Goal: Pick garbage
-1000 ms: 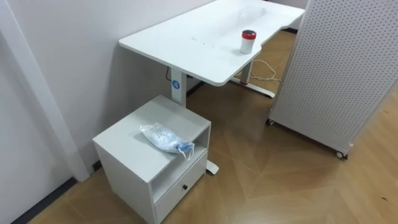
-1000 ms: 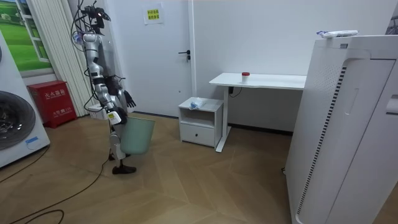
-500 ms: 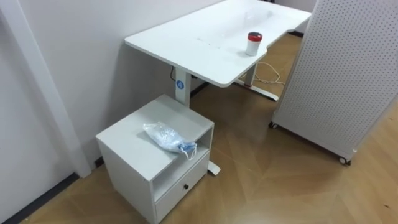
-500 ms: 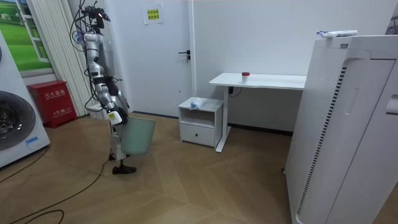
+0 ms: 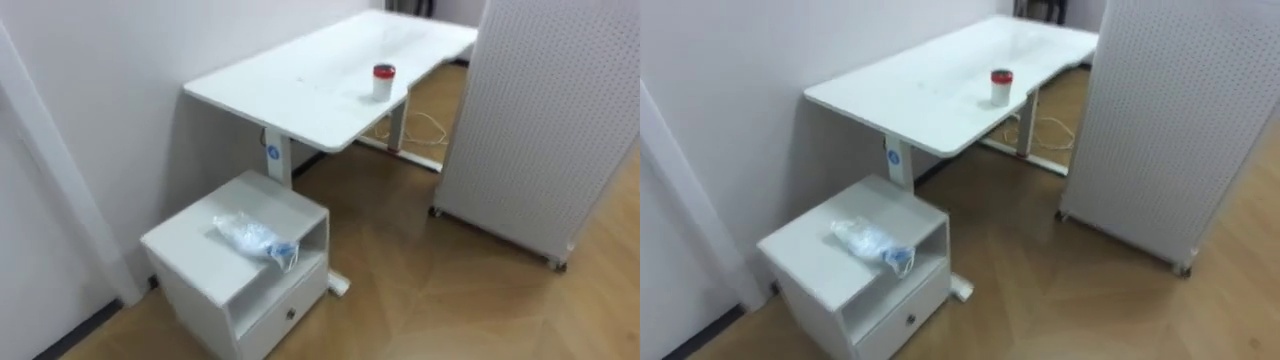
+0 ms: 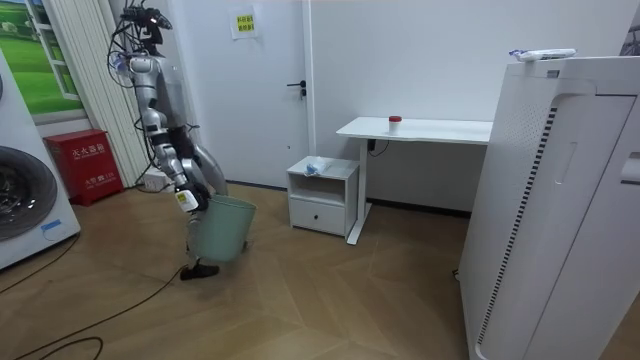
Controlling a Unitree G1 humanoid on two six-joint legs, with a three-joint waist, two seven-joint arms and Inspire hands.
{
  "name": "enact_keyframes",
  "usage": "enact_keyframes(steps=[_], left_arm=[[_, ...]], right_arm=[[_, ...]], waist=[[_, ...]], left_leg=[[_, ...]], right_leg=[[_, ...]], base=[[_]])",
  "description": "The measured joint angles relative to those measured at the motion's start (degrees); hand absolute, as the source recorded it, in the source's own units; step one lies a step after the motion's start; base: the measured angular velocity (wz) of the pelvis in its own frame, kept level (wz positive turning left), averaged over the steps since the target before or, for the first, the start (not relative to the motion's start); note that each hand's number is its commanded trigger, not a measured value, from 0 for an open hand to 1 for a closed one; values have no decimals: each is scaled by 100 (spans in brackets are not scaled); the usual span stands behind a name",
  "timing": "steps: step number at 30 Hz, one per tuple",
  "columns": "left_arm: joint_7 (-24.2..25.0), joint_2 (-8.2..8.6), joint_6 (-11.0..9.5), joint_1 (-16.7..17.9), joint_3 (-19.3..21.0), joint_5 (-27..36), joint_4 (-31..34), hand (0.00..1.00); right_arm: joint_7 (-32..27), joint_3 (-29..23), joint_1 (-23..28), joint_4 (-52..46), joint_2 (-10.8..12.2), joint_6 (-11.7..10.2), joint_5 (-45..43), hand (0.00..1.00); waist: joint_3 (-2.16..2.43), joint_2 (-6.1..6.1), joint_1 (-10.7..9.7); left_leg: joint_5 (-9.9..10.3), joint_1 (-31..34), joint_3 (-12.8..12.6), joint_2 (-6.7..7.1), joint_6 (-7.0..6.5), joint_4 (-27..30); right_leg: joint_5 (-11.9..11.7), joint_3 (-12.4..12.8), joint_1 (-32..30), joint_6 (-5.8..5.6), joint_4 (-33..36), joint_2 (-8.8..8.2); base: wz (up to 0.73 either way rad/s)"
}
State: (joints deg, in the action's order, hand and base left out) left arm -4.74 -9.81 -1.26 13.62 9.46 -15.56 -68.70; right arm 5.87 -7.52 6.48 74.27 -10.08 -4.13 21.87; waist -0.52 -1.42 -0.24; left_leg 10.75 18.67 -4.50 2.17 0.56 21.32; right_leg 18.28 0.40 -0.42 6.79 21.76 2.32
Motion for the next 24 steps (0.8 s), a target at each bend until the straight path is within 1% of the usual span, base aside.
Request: enact_keyframes(steps=[1,2,3,4,5,6,7,8,9,10,11,12,13,14,15,16,17,18,19,20,21,22,23,24], left_arm=[[3,1,4,16,28,-17,-6,0],[6,4,0,21,88,-22,-6,0],[5,3,-14,16,107,-24,-7,0],[5,6,-42,17,105,-32,-6,0],[5,12,-95,16,102,-28,-3,0],[3,7,-152,-4,116,-27,2,0],[1,11,-176,-10,125,-27,2,0],[3,21,-219,-35,147,-29,11,0],[3,17,-271,-105,144,-27,18,0],[3,11,-306,-152,141,-7,11,0],[3,12,-335,-259,140,-1,-7,0],[-2,17,-390,-331,126,4,-22,0],[-27,10,-456,-389,109,4,-20,0],[-55,7,-484,-423,109,7,-17,0],[-165,-3,-543,-509,98,9,2,0],[-233,-17,-550,-528,58,26,6,0],[-346,-42,-559,-571,26,28,45,0],[-434,-49,-587,-644,19,29,126,0],[-487,-49,-619,-696,-24,32,148,0],[-549,-49,-671,-822,-104,72,152,0],[-575,-27,-733,-900,-181,181,162,0],[-582,-29,-768,-921,-238,244,193,0],[-604,-23,-811,-936,-335,270,267,0],[-604,-11,-858,-971,-420,255,344,0]], right_arm=[[-27,0,22,-4,-2,2,-1,100],[-77,4,73,-18,0,5,-1,100],[-144,5,141,-26,9,18,0,100],[-161,4,165,-29,6,30,2,100],[-205,7,172,-38,-7,52,-3,100],[-223,10,153,-76,-1,45,-8,100],[-224,9,154,-90,0,43,-14,100],[-237,6,163,-101,-5,41,-52,100],[-269,15,151,-154,-16,46,-143,100],[-275,15,162,-170,-22,48,-182,100],[-293,8,155,-175,-23,50,-187,100],[-339,6,129,-187,-25,50,-177,100],[-396,-19,115,-250,-32,51,-169,100],[-423,-51,101,-259,-40,48,-164,100],[-484,-57,48,-265,-74,47,-157,100],[-512,-53,14,-286,-82,46,-159,100],[-534,-44,-59,-383,-81,40,-175,100],[-531,15,-134,-504,-78,34,-178,100],[-525,40,-173,-545,-78,13,-178,100],[-523,69,-266,-536,-82,-35,-187,100],[-524,105,-297,-520,-81,-109,-202,100],[-524,144,-302,-505,-76,-155,-203,100],[-524,222,-302,-480,-63,-236,-201,100],[-519,302,-314,-413,-64,-294,-209,100]], waist=[[-2,28,35],[7,62,67],[69,41,41],[78,20,39],[72,6,60],[61,-20,70],[53,-75,69],[15,-91,63],[4,-118,59],[25,-97,58],[5,-127,58],[-2,-144,73],[0,-137,69],[1,-135,77],[7,-126,94],[-9,-82,92],[-1,-43,105],[-14,12,96],[-19,24,73],[-13,40,41],[-14,40,30],[-10,32,8],[0,46,-9],[56,60,-47]], left_leg=[[-212,61,3,-18,-41,-174],[-628,71,5,-66,-95,-375],[-879,29,-25,-41,-199,-369],[-944,-1,-74,-38,-287,-348],[-998,-43,-192,-42,-395,-224],[-823,-95,-324,-35,-471,27],[-733,-126,-381,-35,-486,117],[-512,-147,-476,-49,-484,344],[-260,-108,-522,-49,-490,617],[-135,-97,-560,-48,-504,692],[76,-146,-604,-22,-525,793],[223,-247,-630,28,-555,793],[310,-365,-664,74,-595,790],[343,-442,-696,81,-627,789],[434,-613,-714,88,-647,742],[466,-697,-699,83,-645,693],[497,-803,-604,55,-624,605],[503,-850,-426,25,-602,540],[508,-851,-369,-7,-588,526],[504,-869,-302,-69,-558,470],[506,-920,-292,-125,-504,415],[528,-932,-275,-144,-468,414],[581,-954,-159,-180,-388,423],[591,-1024,-133,-244,-306,357]], right_leg=[[22,69,45,-29,2,28],[111,187,147,-39,1,71],[226,280,189,-84,23,56],[268,306,223,-104,14,35],[351,287,290,-155,-4,-44],[421,245,411,-209,-51,-145],[432,249,494,-224,-106,-189],[449,271,640,-252,-219,-257],[512,278,740,-276,-206,-299],[569,281,750,-297,-144,-319],[672,231,682,-409,185,-398],[695,34,406,-493,946,-500],[554,-211,53,-752,1810,-645],[406,-284,-109,-920,2225,-705],[-38,-374,-410,-986,2955,-804],[-196,-424,-568,-979,3243,-830],[-119,-542,-902,-880,3463,-851],[86,-705,-1273,-751,3396,-834],[140,-792,-1425,-729,3225,-831],[148,-843,-1644,-732,2584,-831],[51,-833,-1648,-762,1575,-857],[-110,-848,-1623,-790,1051,-877],[-741,-890,-1590,-727,665,-908],[-771,-1006,-1416,-676,397,-788]], base=[[-73],[-52],[-44],[-49],[-65],[-68],[-62],[-46],[-38],[-23],[-21],[-20],[-12],[-7],[-8],[-15],[-12],[0],[24],[43],[49],[51],[46],[33]])
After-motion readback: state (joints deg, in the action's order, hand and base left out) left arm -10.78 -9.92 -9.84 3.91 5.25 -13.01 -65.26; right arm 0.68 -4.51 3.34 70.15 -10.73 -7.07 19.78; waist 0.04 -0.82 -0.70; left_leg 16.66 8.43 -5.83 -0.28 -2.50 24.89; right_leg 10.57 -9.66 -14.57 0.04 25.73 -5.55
